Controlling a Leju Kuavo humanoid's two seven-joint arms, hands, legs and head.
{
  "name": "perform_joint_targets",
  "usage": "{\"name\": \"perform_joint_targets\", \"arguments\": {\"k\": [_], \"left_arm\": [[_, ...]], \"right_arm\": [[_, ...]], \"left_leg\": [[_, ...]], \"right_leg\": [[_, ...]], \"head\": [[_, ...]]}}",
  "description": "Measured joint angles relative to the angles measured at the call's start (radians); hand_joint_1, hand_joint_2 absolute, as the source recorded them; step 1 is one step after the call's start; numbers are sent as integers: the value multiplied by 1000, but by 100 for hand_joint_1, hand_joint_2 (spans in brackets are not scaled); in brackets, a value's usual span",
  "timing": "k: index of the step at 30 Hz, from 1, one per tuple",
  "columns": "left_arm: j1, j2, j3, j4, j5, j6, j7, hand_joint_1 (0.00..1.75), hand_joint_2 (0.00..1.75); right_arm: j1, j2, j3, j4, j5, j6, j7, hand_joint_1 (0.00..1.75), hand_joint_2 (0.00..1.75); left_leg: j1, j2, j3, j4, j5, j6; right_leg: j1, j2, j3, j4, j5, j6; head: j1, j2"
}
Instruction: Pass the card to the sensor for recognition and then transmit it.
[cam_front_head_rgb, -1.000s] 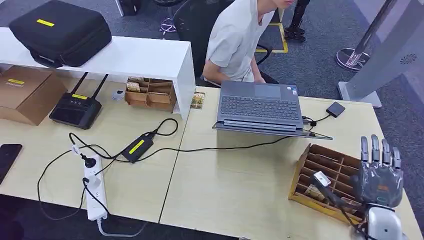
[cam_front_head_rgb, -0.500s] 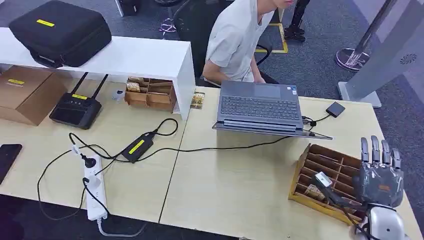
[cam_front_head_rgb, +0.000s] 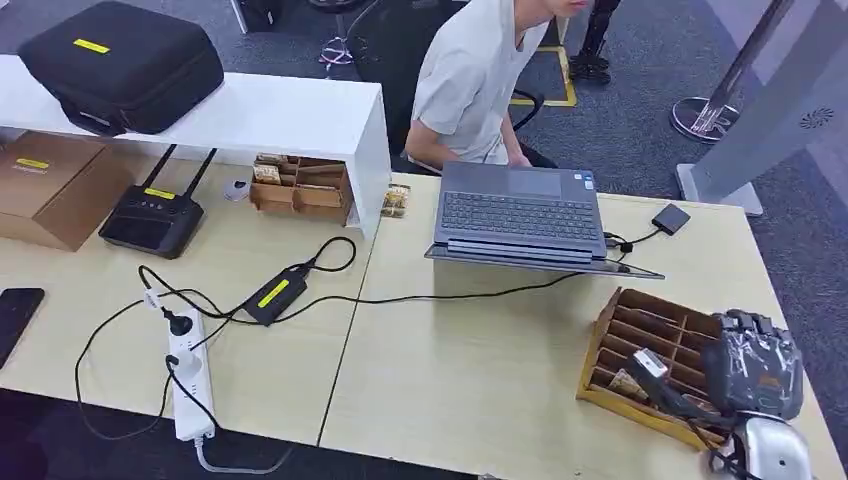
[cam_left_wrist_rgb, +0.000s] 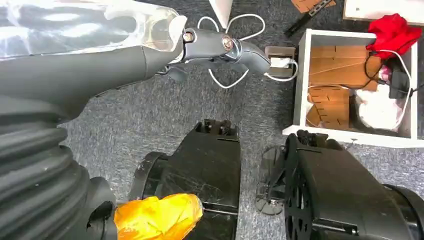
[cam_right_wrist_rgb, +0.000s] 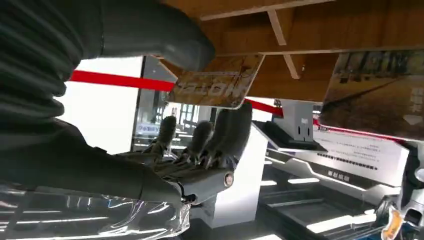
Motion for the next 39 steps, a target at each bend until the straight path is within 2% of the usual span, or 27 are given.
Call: {"name": "perform_joint_targets", "arguments": {"k": [5,20,24,29,39], "left_arm": [[-3,-1,4,2,-19,-14,0,0,175],[-3,-1,16,2,-29,-43,2,0,175],[1,-5,35,2,-84,-53,-4,0,175],[17,-2,62,-13,-146,-53,23,0,175],[37,4,87,-21,-160,-57,34,0,175]], "right_arm": [[24,-7,-35,-7,-54,-1,-29,175,175],[49,-26,-82,-16,-71,2,-55,175,175],[51,-27,-87,-17,-69,2,-63,175,175],[69,-27,-100,-35,-57,-1,-69,175,175],[67,-27,-103,-68,-34,-52,-79,175,175]], "left_leg": [[0,0,0,0,0,0],[0,0,0,0,0,0],[0,0,0,0,0,0],[0,0,0,0,0,0],[0,0,0,0,0,0]], "right_leg": [[0,0,-1,0,0,0],[0,0,-1,0,0,0],[0,0,-1,0,0,0],[0,1,-1,0,0,0],[0,0,-1,0,0,0]], "head": [[0,0],[0,0],[0,0],[0,0],[0,0]]}}
